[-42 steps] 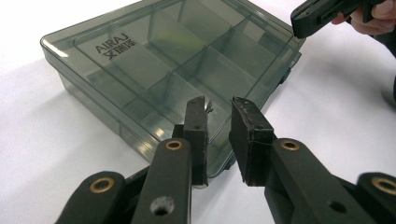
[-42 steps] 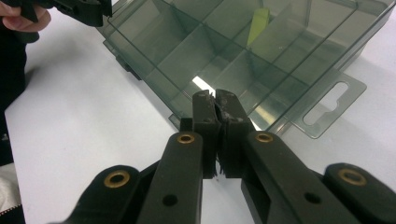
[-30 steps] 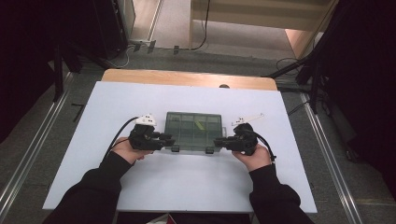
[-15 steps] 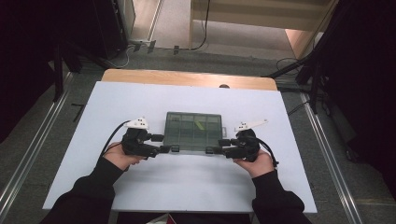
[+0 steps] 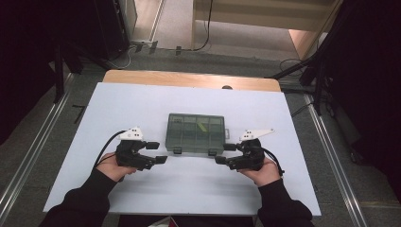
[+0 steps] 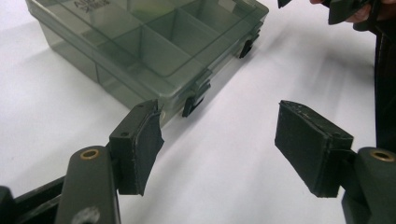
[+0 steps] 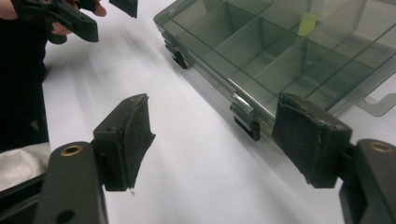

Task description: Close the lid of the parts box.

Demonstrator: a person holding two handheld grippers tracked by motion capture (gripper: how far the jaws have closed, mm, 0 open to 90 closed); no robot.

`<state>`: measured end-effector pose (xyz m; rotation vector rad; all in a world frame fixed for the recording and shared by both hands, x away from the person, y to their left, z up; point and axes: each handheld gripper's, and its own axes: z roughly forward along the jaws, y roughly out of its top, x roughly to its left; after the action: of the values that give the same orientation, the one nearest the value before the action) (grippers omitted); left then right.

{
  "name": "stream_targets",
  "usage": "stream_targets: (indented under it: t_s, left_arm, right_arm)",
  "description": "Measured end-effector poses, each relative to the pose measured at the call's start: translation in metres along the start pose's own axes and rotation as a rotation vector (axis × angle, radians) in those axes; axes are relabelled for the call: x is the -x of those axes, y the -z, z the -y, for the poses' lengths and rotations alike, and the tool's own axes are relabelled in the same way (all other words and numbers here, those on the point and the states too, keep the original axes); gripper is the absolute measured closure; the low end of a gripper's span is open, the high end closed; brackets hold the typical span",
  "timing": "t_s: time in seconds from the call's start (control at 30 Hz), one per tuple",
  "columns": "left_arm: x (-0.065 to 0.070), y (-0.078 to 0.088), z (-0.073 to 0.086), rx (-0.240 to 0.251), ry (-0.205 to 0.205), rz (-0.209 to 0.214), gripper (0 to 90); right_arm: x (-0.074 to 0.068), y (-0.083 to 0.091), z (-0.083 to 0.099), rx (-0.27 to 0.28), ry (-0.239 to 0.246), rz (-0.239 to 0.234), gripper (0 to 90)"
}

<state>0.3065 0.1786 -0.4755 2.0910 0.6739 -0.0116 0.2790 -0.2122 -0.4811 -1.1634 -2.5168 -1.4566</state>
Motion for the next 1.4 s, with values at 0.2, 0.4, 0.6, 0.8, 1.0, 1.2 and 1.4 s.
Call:
stream_targets:
  t_s: [0.2, 0.4, 0.6, 0.8, 1.0, 1.2, 1.4]
  left_arm:
    - [0.005, 0.003, 0.007, -0.004, -0.023, -0.011, 30.7]
    - [0.010, 0.004, 0.016, -0.015, -0.032, -0.011, 30.7]
    - [0.009, 0.007, 0.022, -0.034, -0.037, -0.024, 27.4]
    - [0.007, 0.013, 0.026, -0.030, -0.031, -0.032, 27.4]
    - [0.006, 0.019, 0.029, -0.021, -0.034, -0.042, 27.4]
    - [0.002, 0.026, 0.034, -0.014, -0.020, -0.052, 27.4]
    - [-0.001, 0.031, 0.039, -0.004, -0.005, -0.067, 27.4]
  right_arm:
    - [-0.002, 0.000, 0.007, 0.007, 0.002, 0.002, 23.9]
    - [-0.005, -0.005, 0.016, 0.005, 0.024, 0.037, 21.8]
    - [-0.006, -0.002, 0.023, -0.004, 0.027, 0.039, 21.8]
    - [-0.003, 0.005, 0.031, -0.003, 0.009, 0.047, 21.8]
    - [0.000, 0.009, 0.038, -0.014, 0.006, 0.050, 21.8]
    - [0.002, 0.015, 0.042, -0.013, 0.009, 0.059, 21.8]
    - [0.005, 0.022, 0.046, -0.002, 0.008, 0.073, 21.8]
